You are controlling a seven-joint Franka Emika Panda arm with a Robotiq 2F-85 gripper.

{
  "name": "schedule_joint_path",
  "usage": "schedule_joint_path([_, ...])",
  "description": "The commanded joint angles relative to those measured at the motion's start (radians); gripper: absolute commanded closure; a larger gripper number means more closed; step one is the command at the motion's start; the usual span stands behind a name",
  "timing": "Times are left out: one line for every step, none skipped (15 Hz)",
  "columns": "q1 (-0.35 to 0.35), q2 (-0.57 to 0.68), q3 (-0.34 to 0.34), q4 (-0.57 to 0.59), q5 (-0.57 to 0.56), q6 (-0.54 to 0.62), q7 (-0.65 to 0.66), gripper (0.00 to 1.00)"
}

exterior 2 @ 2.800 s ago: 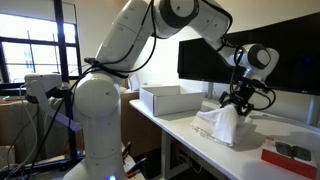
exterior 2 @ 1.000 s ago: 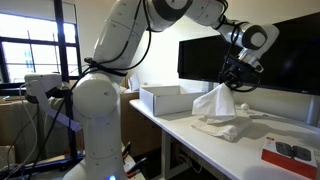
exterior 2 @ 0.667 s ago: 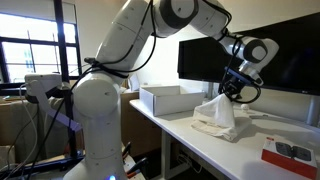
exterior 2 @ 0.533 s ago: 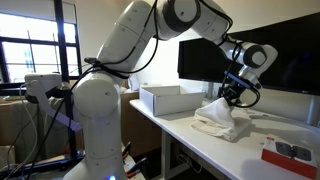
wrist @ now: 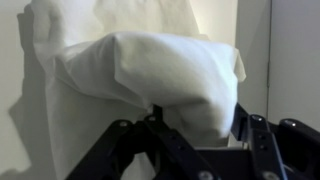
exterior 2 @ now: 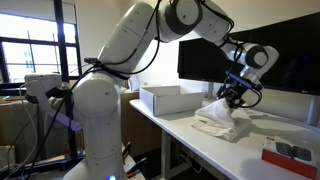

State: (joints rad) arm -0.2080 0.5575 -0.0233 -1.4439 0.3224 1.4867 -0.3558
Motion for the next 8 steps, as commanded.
schedule_joint_path([-0.04,-0.065,-0.005,0.019,0.004,-0.071,-0.027,0.04])
schedule_joint_path([-0.055,-0.078,-0.009,0.021,0.008,-0.092,-0.047,0.02])
schedule_joint_path([-0.07,-0.093,-0.014,0.018,0.01,-0.102,-0.074,0.0])
schedule_joint_path([-0.094,-0.111,-0.024,0.003,0.006,-0.118,-0.121,0.0])
schedule_joint_path([-0.111,-0.117,-0.03,0.002,0.004,-0.144,-0.16,0.0])
schedule_joint_path([-0.129,-0.122,-0.038,-0.005,0.004,-0.165,-0.203,0.0])
schedule_joint_path([-0.147,-0.129,-0.041,-0.021,0.007,-0.185,-0.256,0.0])
schedule_joint_path([-0.166,-0.136,-0.044,-0.037,0.013,-0.198,-0.31,0.0])
